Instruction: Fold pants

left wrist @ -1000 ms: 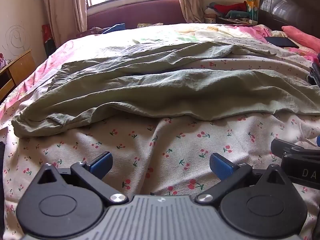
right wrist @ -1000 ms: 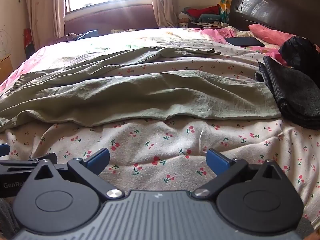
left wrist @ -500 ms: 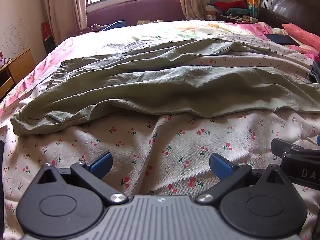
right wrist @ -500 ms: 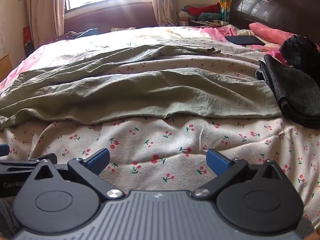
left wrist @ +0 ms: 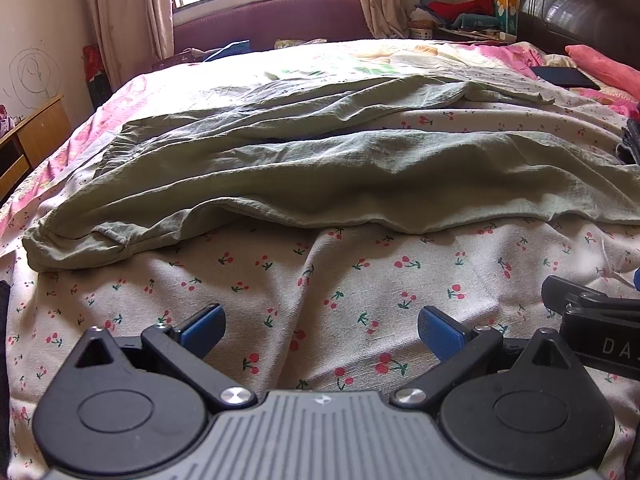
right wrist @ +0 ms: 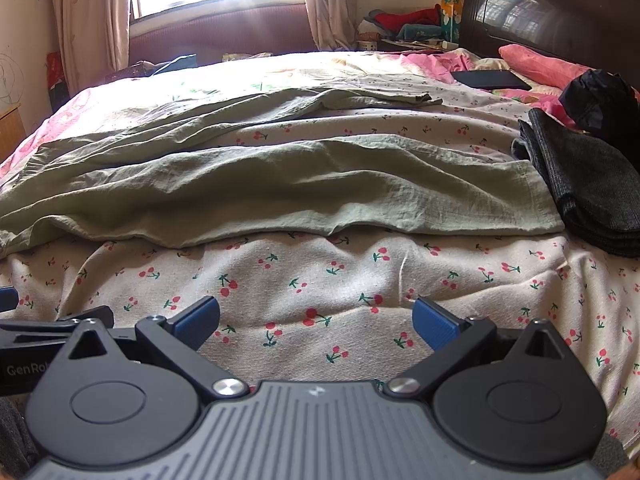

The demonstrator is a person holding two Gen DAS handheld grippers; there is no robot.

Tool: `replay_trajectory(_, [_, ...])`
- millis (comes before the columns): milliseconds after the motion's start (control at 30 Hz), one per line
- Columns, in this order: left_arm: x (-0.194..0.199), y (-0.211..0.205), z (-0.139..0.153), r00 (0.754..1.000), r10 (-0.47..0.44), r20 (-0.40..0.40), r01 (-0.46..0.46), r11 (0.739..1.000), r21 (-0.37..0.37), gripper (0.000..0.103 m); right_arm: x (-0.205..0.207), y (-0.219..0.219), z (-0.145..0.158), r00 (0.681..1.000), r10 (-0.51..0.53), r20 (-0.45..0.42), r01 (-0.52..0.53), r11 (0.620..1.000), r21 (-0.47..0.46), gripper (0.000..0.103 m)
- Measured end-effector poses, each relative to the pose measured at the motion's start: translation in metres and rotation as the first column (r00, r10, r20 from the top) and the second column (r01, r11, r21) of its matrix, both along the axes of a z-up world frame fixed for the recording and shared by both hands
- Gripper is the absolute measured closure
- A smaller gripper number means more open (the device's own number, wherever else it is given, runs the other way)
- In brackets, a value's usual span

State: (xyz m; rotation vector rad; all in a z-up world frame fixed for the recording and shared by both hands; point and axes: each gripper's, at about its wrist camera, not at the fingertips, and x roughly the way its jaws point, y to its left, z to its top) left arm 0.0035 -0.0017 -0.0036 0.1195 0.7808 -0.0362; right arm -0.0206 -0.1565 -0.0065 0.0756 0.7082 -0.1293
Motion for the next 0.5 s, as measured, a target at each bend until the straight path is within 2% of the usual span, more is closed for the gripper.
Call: replay_trajectory(500, [-0.0011, -0.0007, 0.0009, 1.000, -0.001, 0.006, 0.001, 1.000, 0.005, 0.000, 0.0010, -0.0006, 0.0006, 1.000, 0.001, -0.002, -0.001, 1.000, 0.002, 0.001])
